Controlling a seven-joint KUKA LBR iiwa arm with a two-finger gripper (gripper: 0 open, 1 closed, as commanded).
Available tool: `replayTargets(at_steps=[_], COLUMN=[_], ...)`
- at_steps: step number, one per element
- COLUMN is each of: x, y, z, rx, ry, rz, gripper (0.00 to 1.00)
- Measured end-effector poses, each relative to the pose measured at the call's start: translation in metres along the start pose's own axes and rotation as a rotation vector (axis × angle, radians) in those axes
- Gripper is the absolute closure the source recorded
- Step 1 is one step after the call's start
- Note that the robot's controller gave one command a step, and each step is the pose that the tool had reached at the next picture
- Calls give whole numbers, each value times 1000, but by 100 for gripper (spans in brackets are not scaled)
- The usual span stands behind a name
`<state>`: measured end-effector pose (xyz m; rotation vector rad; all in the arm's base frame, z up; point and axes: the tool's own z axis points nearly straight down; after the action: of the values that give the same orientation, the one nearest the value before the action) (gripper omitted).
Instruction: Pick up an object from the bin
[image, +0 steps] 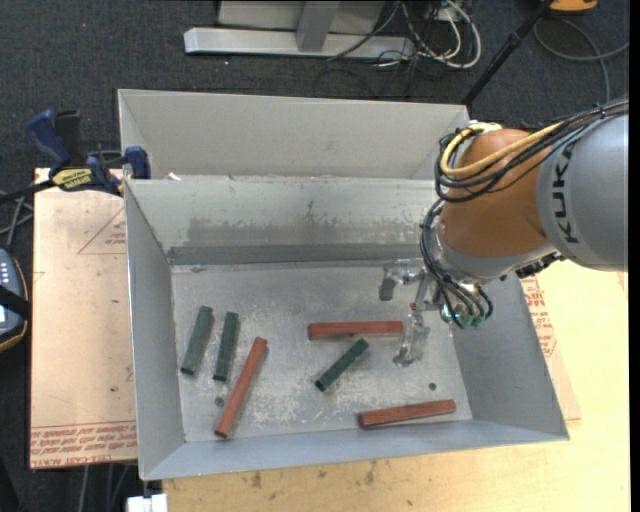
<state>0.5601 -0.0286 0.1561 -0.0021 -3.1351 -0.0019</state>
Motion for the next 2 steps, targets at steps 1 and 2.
replayTargets(at_steps=[1,2], x=[-2,-25], y=[0,31], z=[-4,80], rx=[0,-2], ry=[-7,-15], rz=[-1,201], gripper=[0,100])
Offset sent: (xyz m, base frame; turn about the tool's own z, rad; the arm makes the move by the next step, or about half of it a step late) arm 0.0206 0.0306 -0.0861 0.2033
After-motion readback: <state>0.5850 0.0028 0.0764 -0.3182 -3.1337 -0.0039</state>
